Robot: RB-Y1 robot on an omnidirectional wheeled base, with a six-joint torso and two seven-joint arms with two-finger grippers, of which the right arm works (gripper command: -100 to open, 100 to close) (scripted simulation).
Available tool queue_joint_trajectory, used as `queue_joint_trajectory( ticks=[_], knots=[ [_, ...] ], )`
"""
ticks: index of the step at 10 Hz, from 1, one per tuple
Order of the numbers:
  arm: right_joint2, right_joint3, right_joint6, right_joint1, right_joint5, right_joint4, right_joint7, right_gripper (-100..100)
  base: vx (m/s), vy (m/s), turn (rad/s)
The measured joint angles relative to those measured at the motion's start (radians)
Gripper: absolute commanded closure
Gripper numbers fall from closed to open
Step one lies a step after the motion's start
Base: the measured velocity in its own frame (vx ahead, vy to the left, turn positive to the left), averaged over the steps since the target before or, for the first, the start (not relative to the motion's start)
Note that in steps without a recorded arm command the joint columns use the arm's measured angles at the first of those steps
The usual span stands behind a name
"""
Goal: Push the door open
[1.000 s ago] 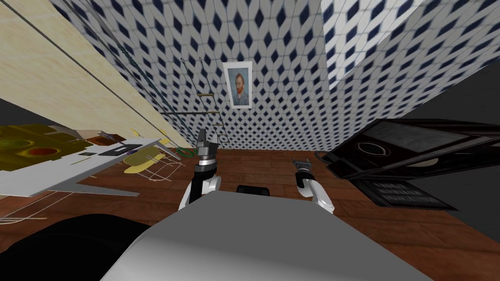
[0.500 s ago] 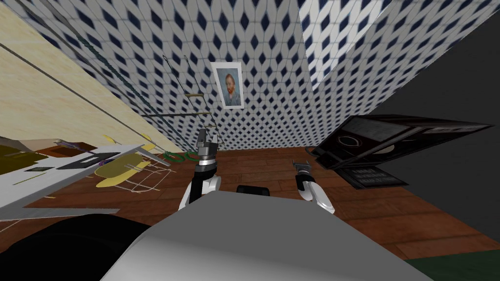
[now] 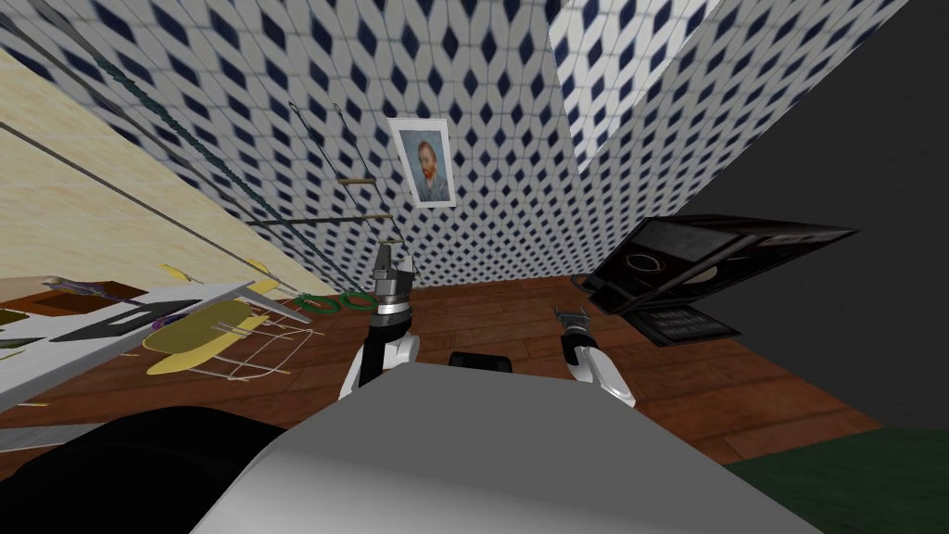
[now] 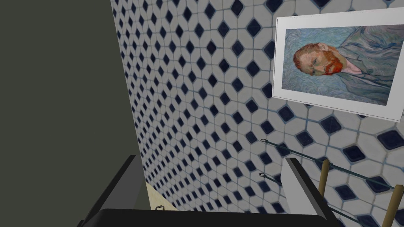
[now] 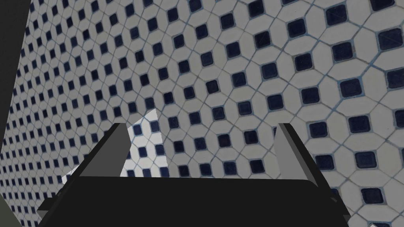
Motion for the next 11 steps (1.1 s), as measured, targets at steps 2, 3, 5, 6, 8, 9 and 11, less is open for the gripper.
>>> queue_joint_trajectory(
  ticks=[2, 3, 5, 6, 8, 9, 11],
  knots=[
    [-0.002, 0.001, 0.0, 0.0, 0.0, 0.001, 0.0, -100, 0.003, 0.007, 0.019],
    [-0.002, 0.001, 0.0, 0.0, 0.0, 0.001, 0.0, -100, -0.002, -0.004, -0.011],
    [-0.002, 0.0, 0.0, 0.0, 0.0, 0.001, 0.0, -100, 0.0, 0.0, 0.0],
    [-0.002, 0.001, 0.0, 0.0, 0.0, 0.001, 0.0, -100, 0.002, 0.005, 0.014],
    [-0.002, 0.0, 0.0, 0.0, 0.0, 0.001, 0.0, -100, -0.007, -0.016, -0.044],
    [0.0, -0.002, -0.009, -0.011, -0.013, 0.016, -0.003, -100, -0.016, -0.036, -0.101],
    [-0.002, 0.0, -0.019, -0.018, -0.034, 0.029, -0.006, -100, -0.006, -0.014, -0.039]
  ],
)
